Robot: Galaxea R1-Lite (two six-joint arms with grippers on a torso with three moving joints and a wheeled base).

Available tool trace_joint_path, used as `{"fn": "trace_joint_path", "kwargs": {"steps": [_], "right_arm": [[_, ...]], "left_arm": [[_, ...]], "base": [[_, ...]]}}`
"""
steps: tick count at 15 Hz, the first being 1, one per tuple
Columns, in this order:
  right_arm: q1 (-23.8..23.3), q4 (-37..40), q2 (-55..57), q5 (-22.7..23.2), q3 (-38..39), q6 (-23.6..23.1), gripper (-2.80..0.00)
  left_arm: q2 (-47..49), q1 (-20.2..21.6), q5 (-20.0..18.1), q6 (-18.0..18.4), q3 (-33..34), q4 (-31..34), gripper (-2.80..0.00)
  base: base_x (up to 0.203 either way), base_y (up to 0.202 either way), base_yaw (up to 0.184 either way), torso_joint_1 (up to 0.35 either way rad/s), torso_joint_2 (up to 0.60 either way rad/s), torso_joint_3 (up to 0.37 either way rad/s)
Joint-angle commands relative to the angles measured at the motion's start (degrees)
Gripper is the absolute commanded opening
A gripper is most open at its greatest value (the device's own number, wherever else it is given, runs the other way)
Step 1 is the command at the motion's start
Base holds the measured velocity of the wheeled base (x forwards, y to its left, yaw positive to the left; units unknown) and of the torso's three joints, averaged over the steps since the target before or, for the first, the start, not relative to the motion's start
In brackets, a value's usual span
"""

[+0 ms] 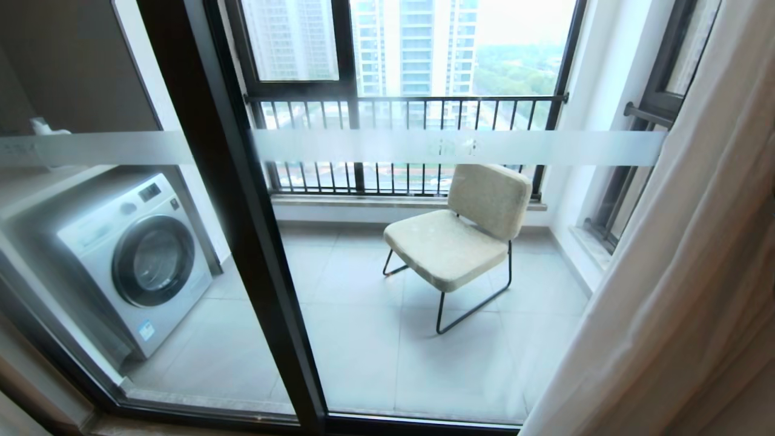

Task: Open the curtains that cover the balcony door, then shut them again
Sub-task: Pull the inner curtains open on both sides

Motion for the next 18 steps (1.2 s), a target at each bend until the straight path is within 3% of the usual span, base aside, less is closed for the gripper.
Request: {"fn": "trace_joint_path", "kwargs": {"steps": [1,15,18], "right_arm": [[-0.20,-0.26,-0.02,-0.02,0.09,0.05,-2.80],[-0.47,-0.35,-0.64,-0.02,0.44,0.05,-2.80],[-0.47,-0.35,-0.99,-0.02,0.44,0.05,-2.80]], "left_arm": [[-0.02,0.01,0.04,-0.05,-0.02,0.00,-2.80],[-0.02,0.01,0.09,0.04,0.07,0.00,-2.80],[-0.02,0.01,0.07,0.04,0.07,0.00,-2.80]], "base": [[0.000,-0.197,0.000,-0.007,0.00,0.006],[0.000,-0.189,0.000,0.002,0.00,0.002],[0.000,-0.075,-0.001,0.002,0.00,0.002]]}}
